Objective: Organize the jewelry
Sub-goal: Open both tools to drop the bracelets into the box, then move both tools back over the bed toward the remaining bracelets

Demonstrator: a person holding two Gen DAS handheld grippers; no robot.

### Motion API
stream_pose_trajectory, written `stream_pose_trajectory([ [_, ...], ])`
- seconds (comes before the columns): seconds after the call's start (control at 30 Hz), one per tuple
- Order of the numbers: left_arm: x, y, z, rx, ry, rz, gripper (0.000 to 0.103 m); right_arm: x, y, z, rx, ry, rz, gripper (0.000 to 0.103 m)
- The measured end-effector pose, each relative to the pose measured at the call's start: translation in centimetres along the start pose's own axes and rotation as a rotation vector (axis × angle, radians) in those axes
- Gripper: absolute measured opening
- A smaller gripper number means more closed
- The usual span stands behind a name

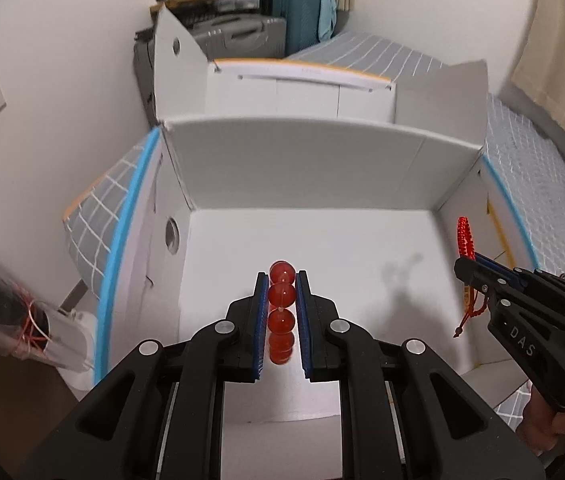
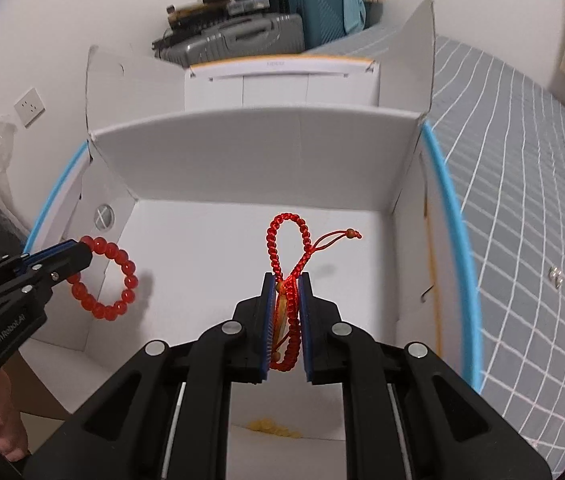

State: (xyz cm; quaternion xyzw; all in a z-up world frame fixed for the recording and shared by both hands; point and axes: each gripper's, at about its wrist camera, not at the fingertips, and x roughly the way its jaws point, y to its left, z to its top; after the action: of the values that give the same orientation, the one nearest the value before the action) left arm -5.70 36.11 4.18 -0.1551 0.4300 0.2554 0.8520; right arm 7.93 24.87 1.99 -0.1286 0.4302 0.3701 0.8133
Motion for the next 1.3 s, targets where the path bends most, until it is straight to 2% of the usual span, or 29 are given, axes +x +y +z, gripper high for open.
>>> stream_pose_trajectory([
  [0.3, 1.6, -0.1, -0.5, 0.002, 0.048, 0.01, 0.013, 1.6, 0.5, -0.5, 0.0, 0.054, -0.009, 0.013],
  [0.37, 1.7, -0.1, -0.5, 0.006, 0.054, 0.019, 0.013, 1.5, 0.5, -0.5, -0.004, 0.052, -0.006, 0.024],
  [0.4, 1.8, -0.2, -0.4, 0.007, 0.056, 0.021, 0.013, 1.4, 0.4, -0.5, 0.0, 0.048, 0.009, 0.036],
  [0.43, 1.8, -0.2, -0.4, 0.006, 0.059, 0.022, 0.013, 1.1, 0.4, -0.5, 0.007, 0.034, 0.01, 0.044],
  [0.53, 1.3, -0.1, -0.3, 0.001, 0.038, 0.032, 0.016, 0.3, 0.5, -0.4, -0.005, -0.003, -0.01, 0.063],
  [0.6, 1.0, -0.2, -0.2, -0.002, 0.034, 0.028, 0.03, -0.1, 0.7, -0.4, -0.01, -0.022, -0.012, 0.072],
  [0.63, 0.7, -0.2, -0.2, -0.008, 0.029, 0.027, 0.033, -0.4, 0.8, -0.4, -0.014, -0.031, -0.013, 0.077],
  [0.67, 0.4, -0.2, -0.2, -0.008, 0.02, 0.032, 0.037, -0.6, 0.8, -0.4, -0.017, -0.042, -0.017, 0.078],
  [0.8, -1.0, 0.0, -0.2, -0.021, -0.023, 0.053, 0.066, -1.5, 0.6, -0.1, -0.008, -0.071, -0.015, 0.088],
  [0.87, -1.6, -0.1, -0.3, -0.02, -0.046, 0.065, 0.075, -2.0, 0.2, 0.0, 0.004, -0.085, -0.015, 0.09],
  [1.1, -3.0, -0.1, -0.5, -0.023, -0.105, 0.096, 0.096, -3.2, -0.1, 0.1, -0.007, -0.144, -0.016, 0.096],
  [1.3, -3.6, -0.1, -0.6, -0.027, -0.125, 0.089, 0.097, -3.8, -0.2, 0.0, -0.013, -0.162, -0.028, 0.096],
])
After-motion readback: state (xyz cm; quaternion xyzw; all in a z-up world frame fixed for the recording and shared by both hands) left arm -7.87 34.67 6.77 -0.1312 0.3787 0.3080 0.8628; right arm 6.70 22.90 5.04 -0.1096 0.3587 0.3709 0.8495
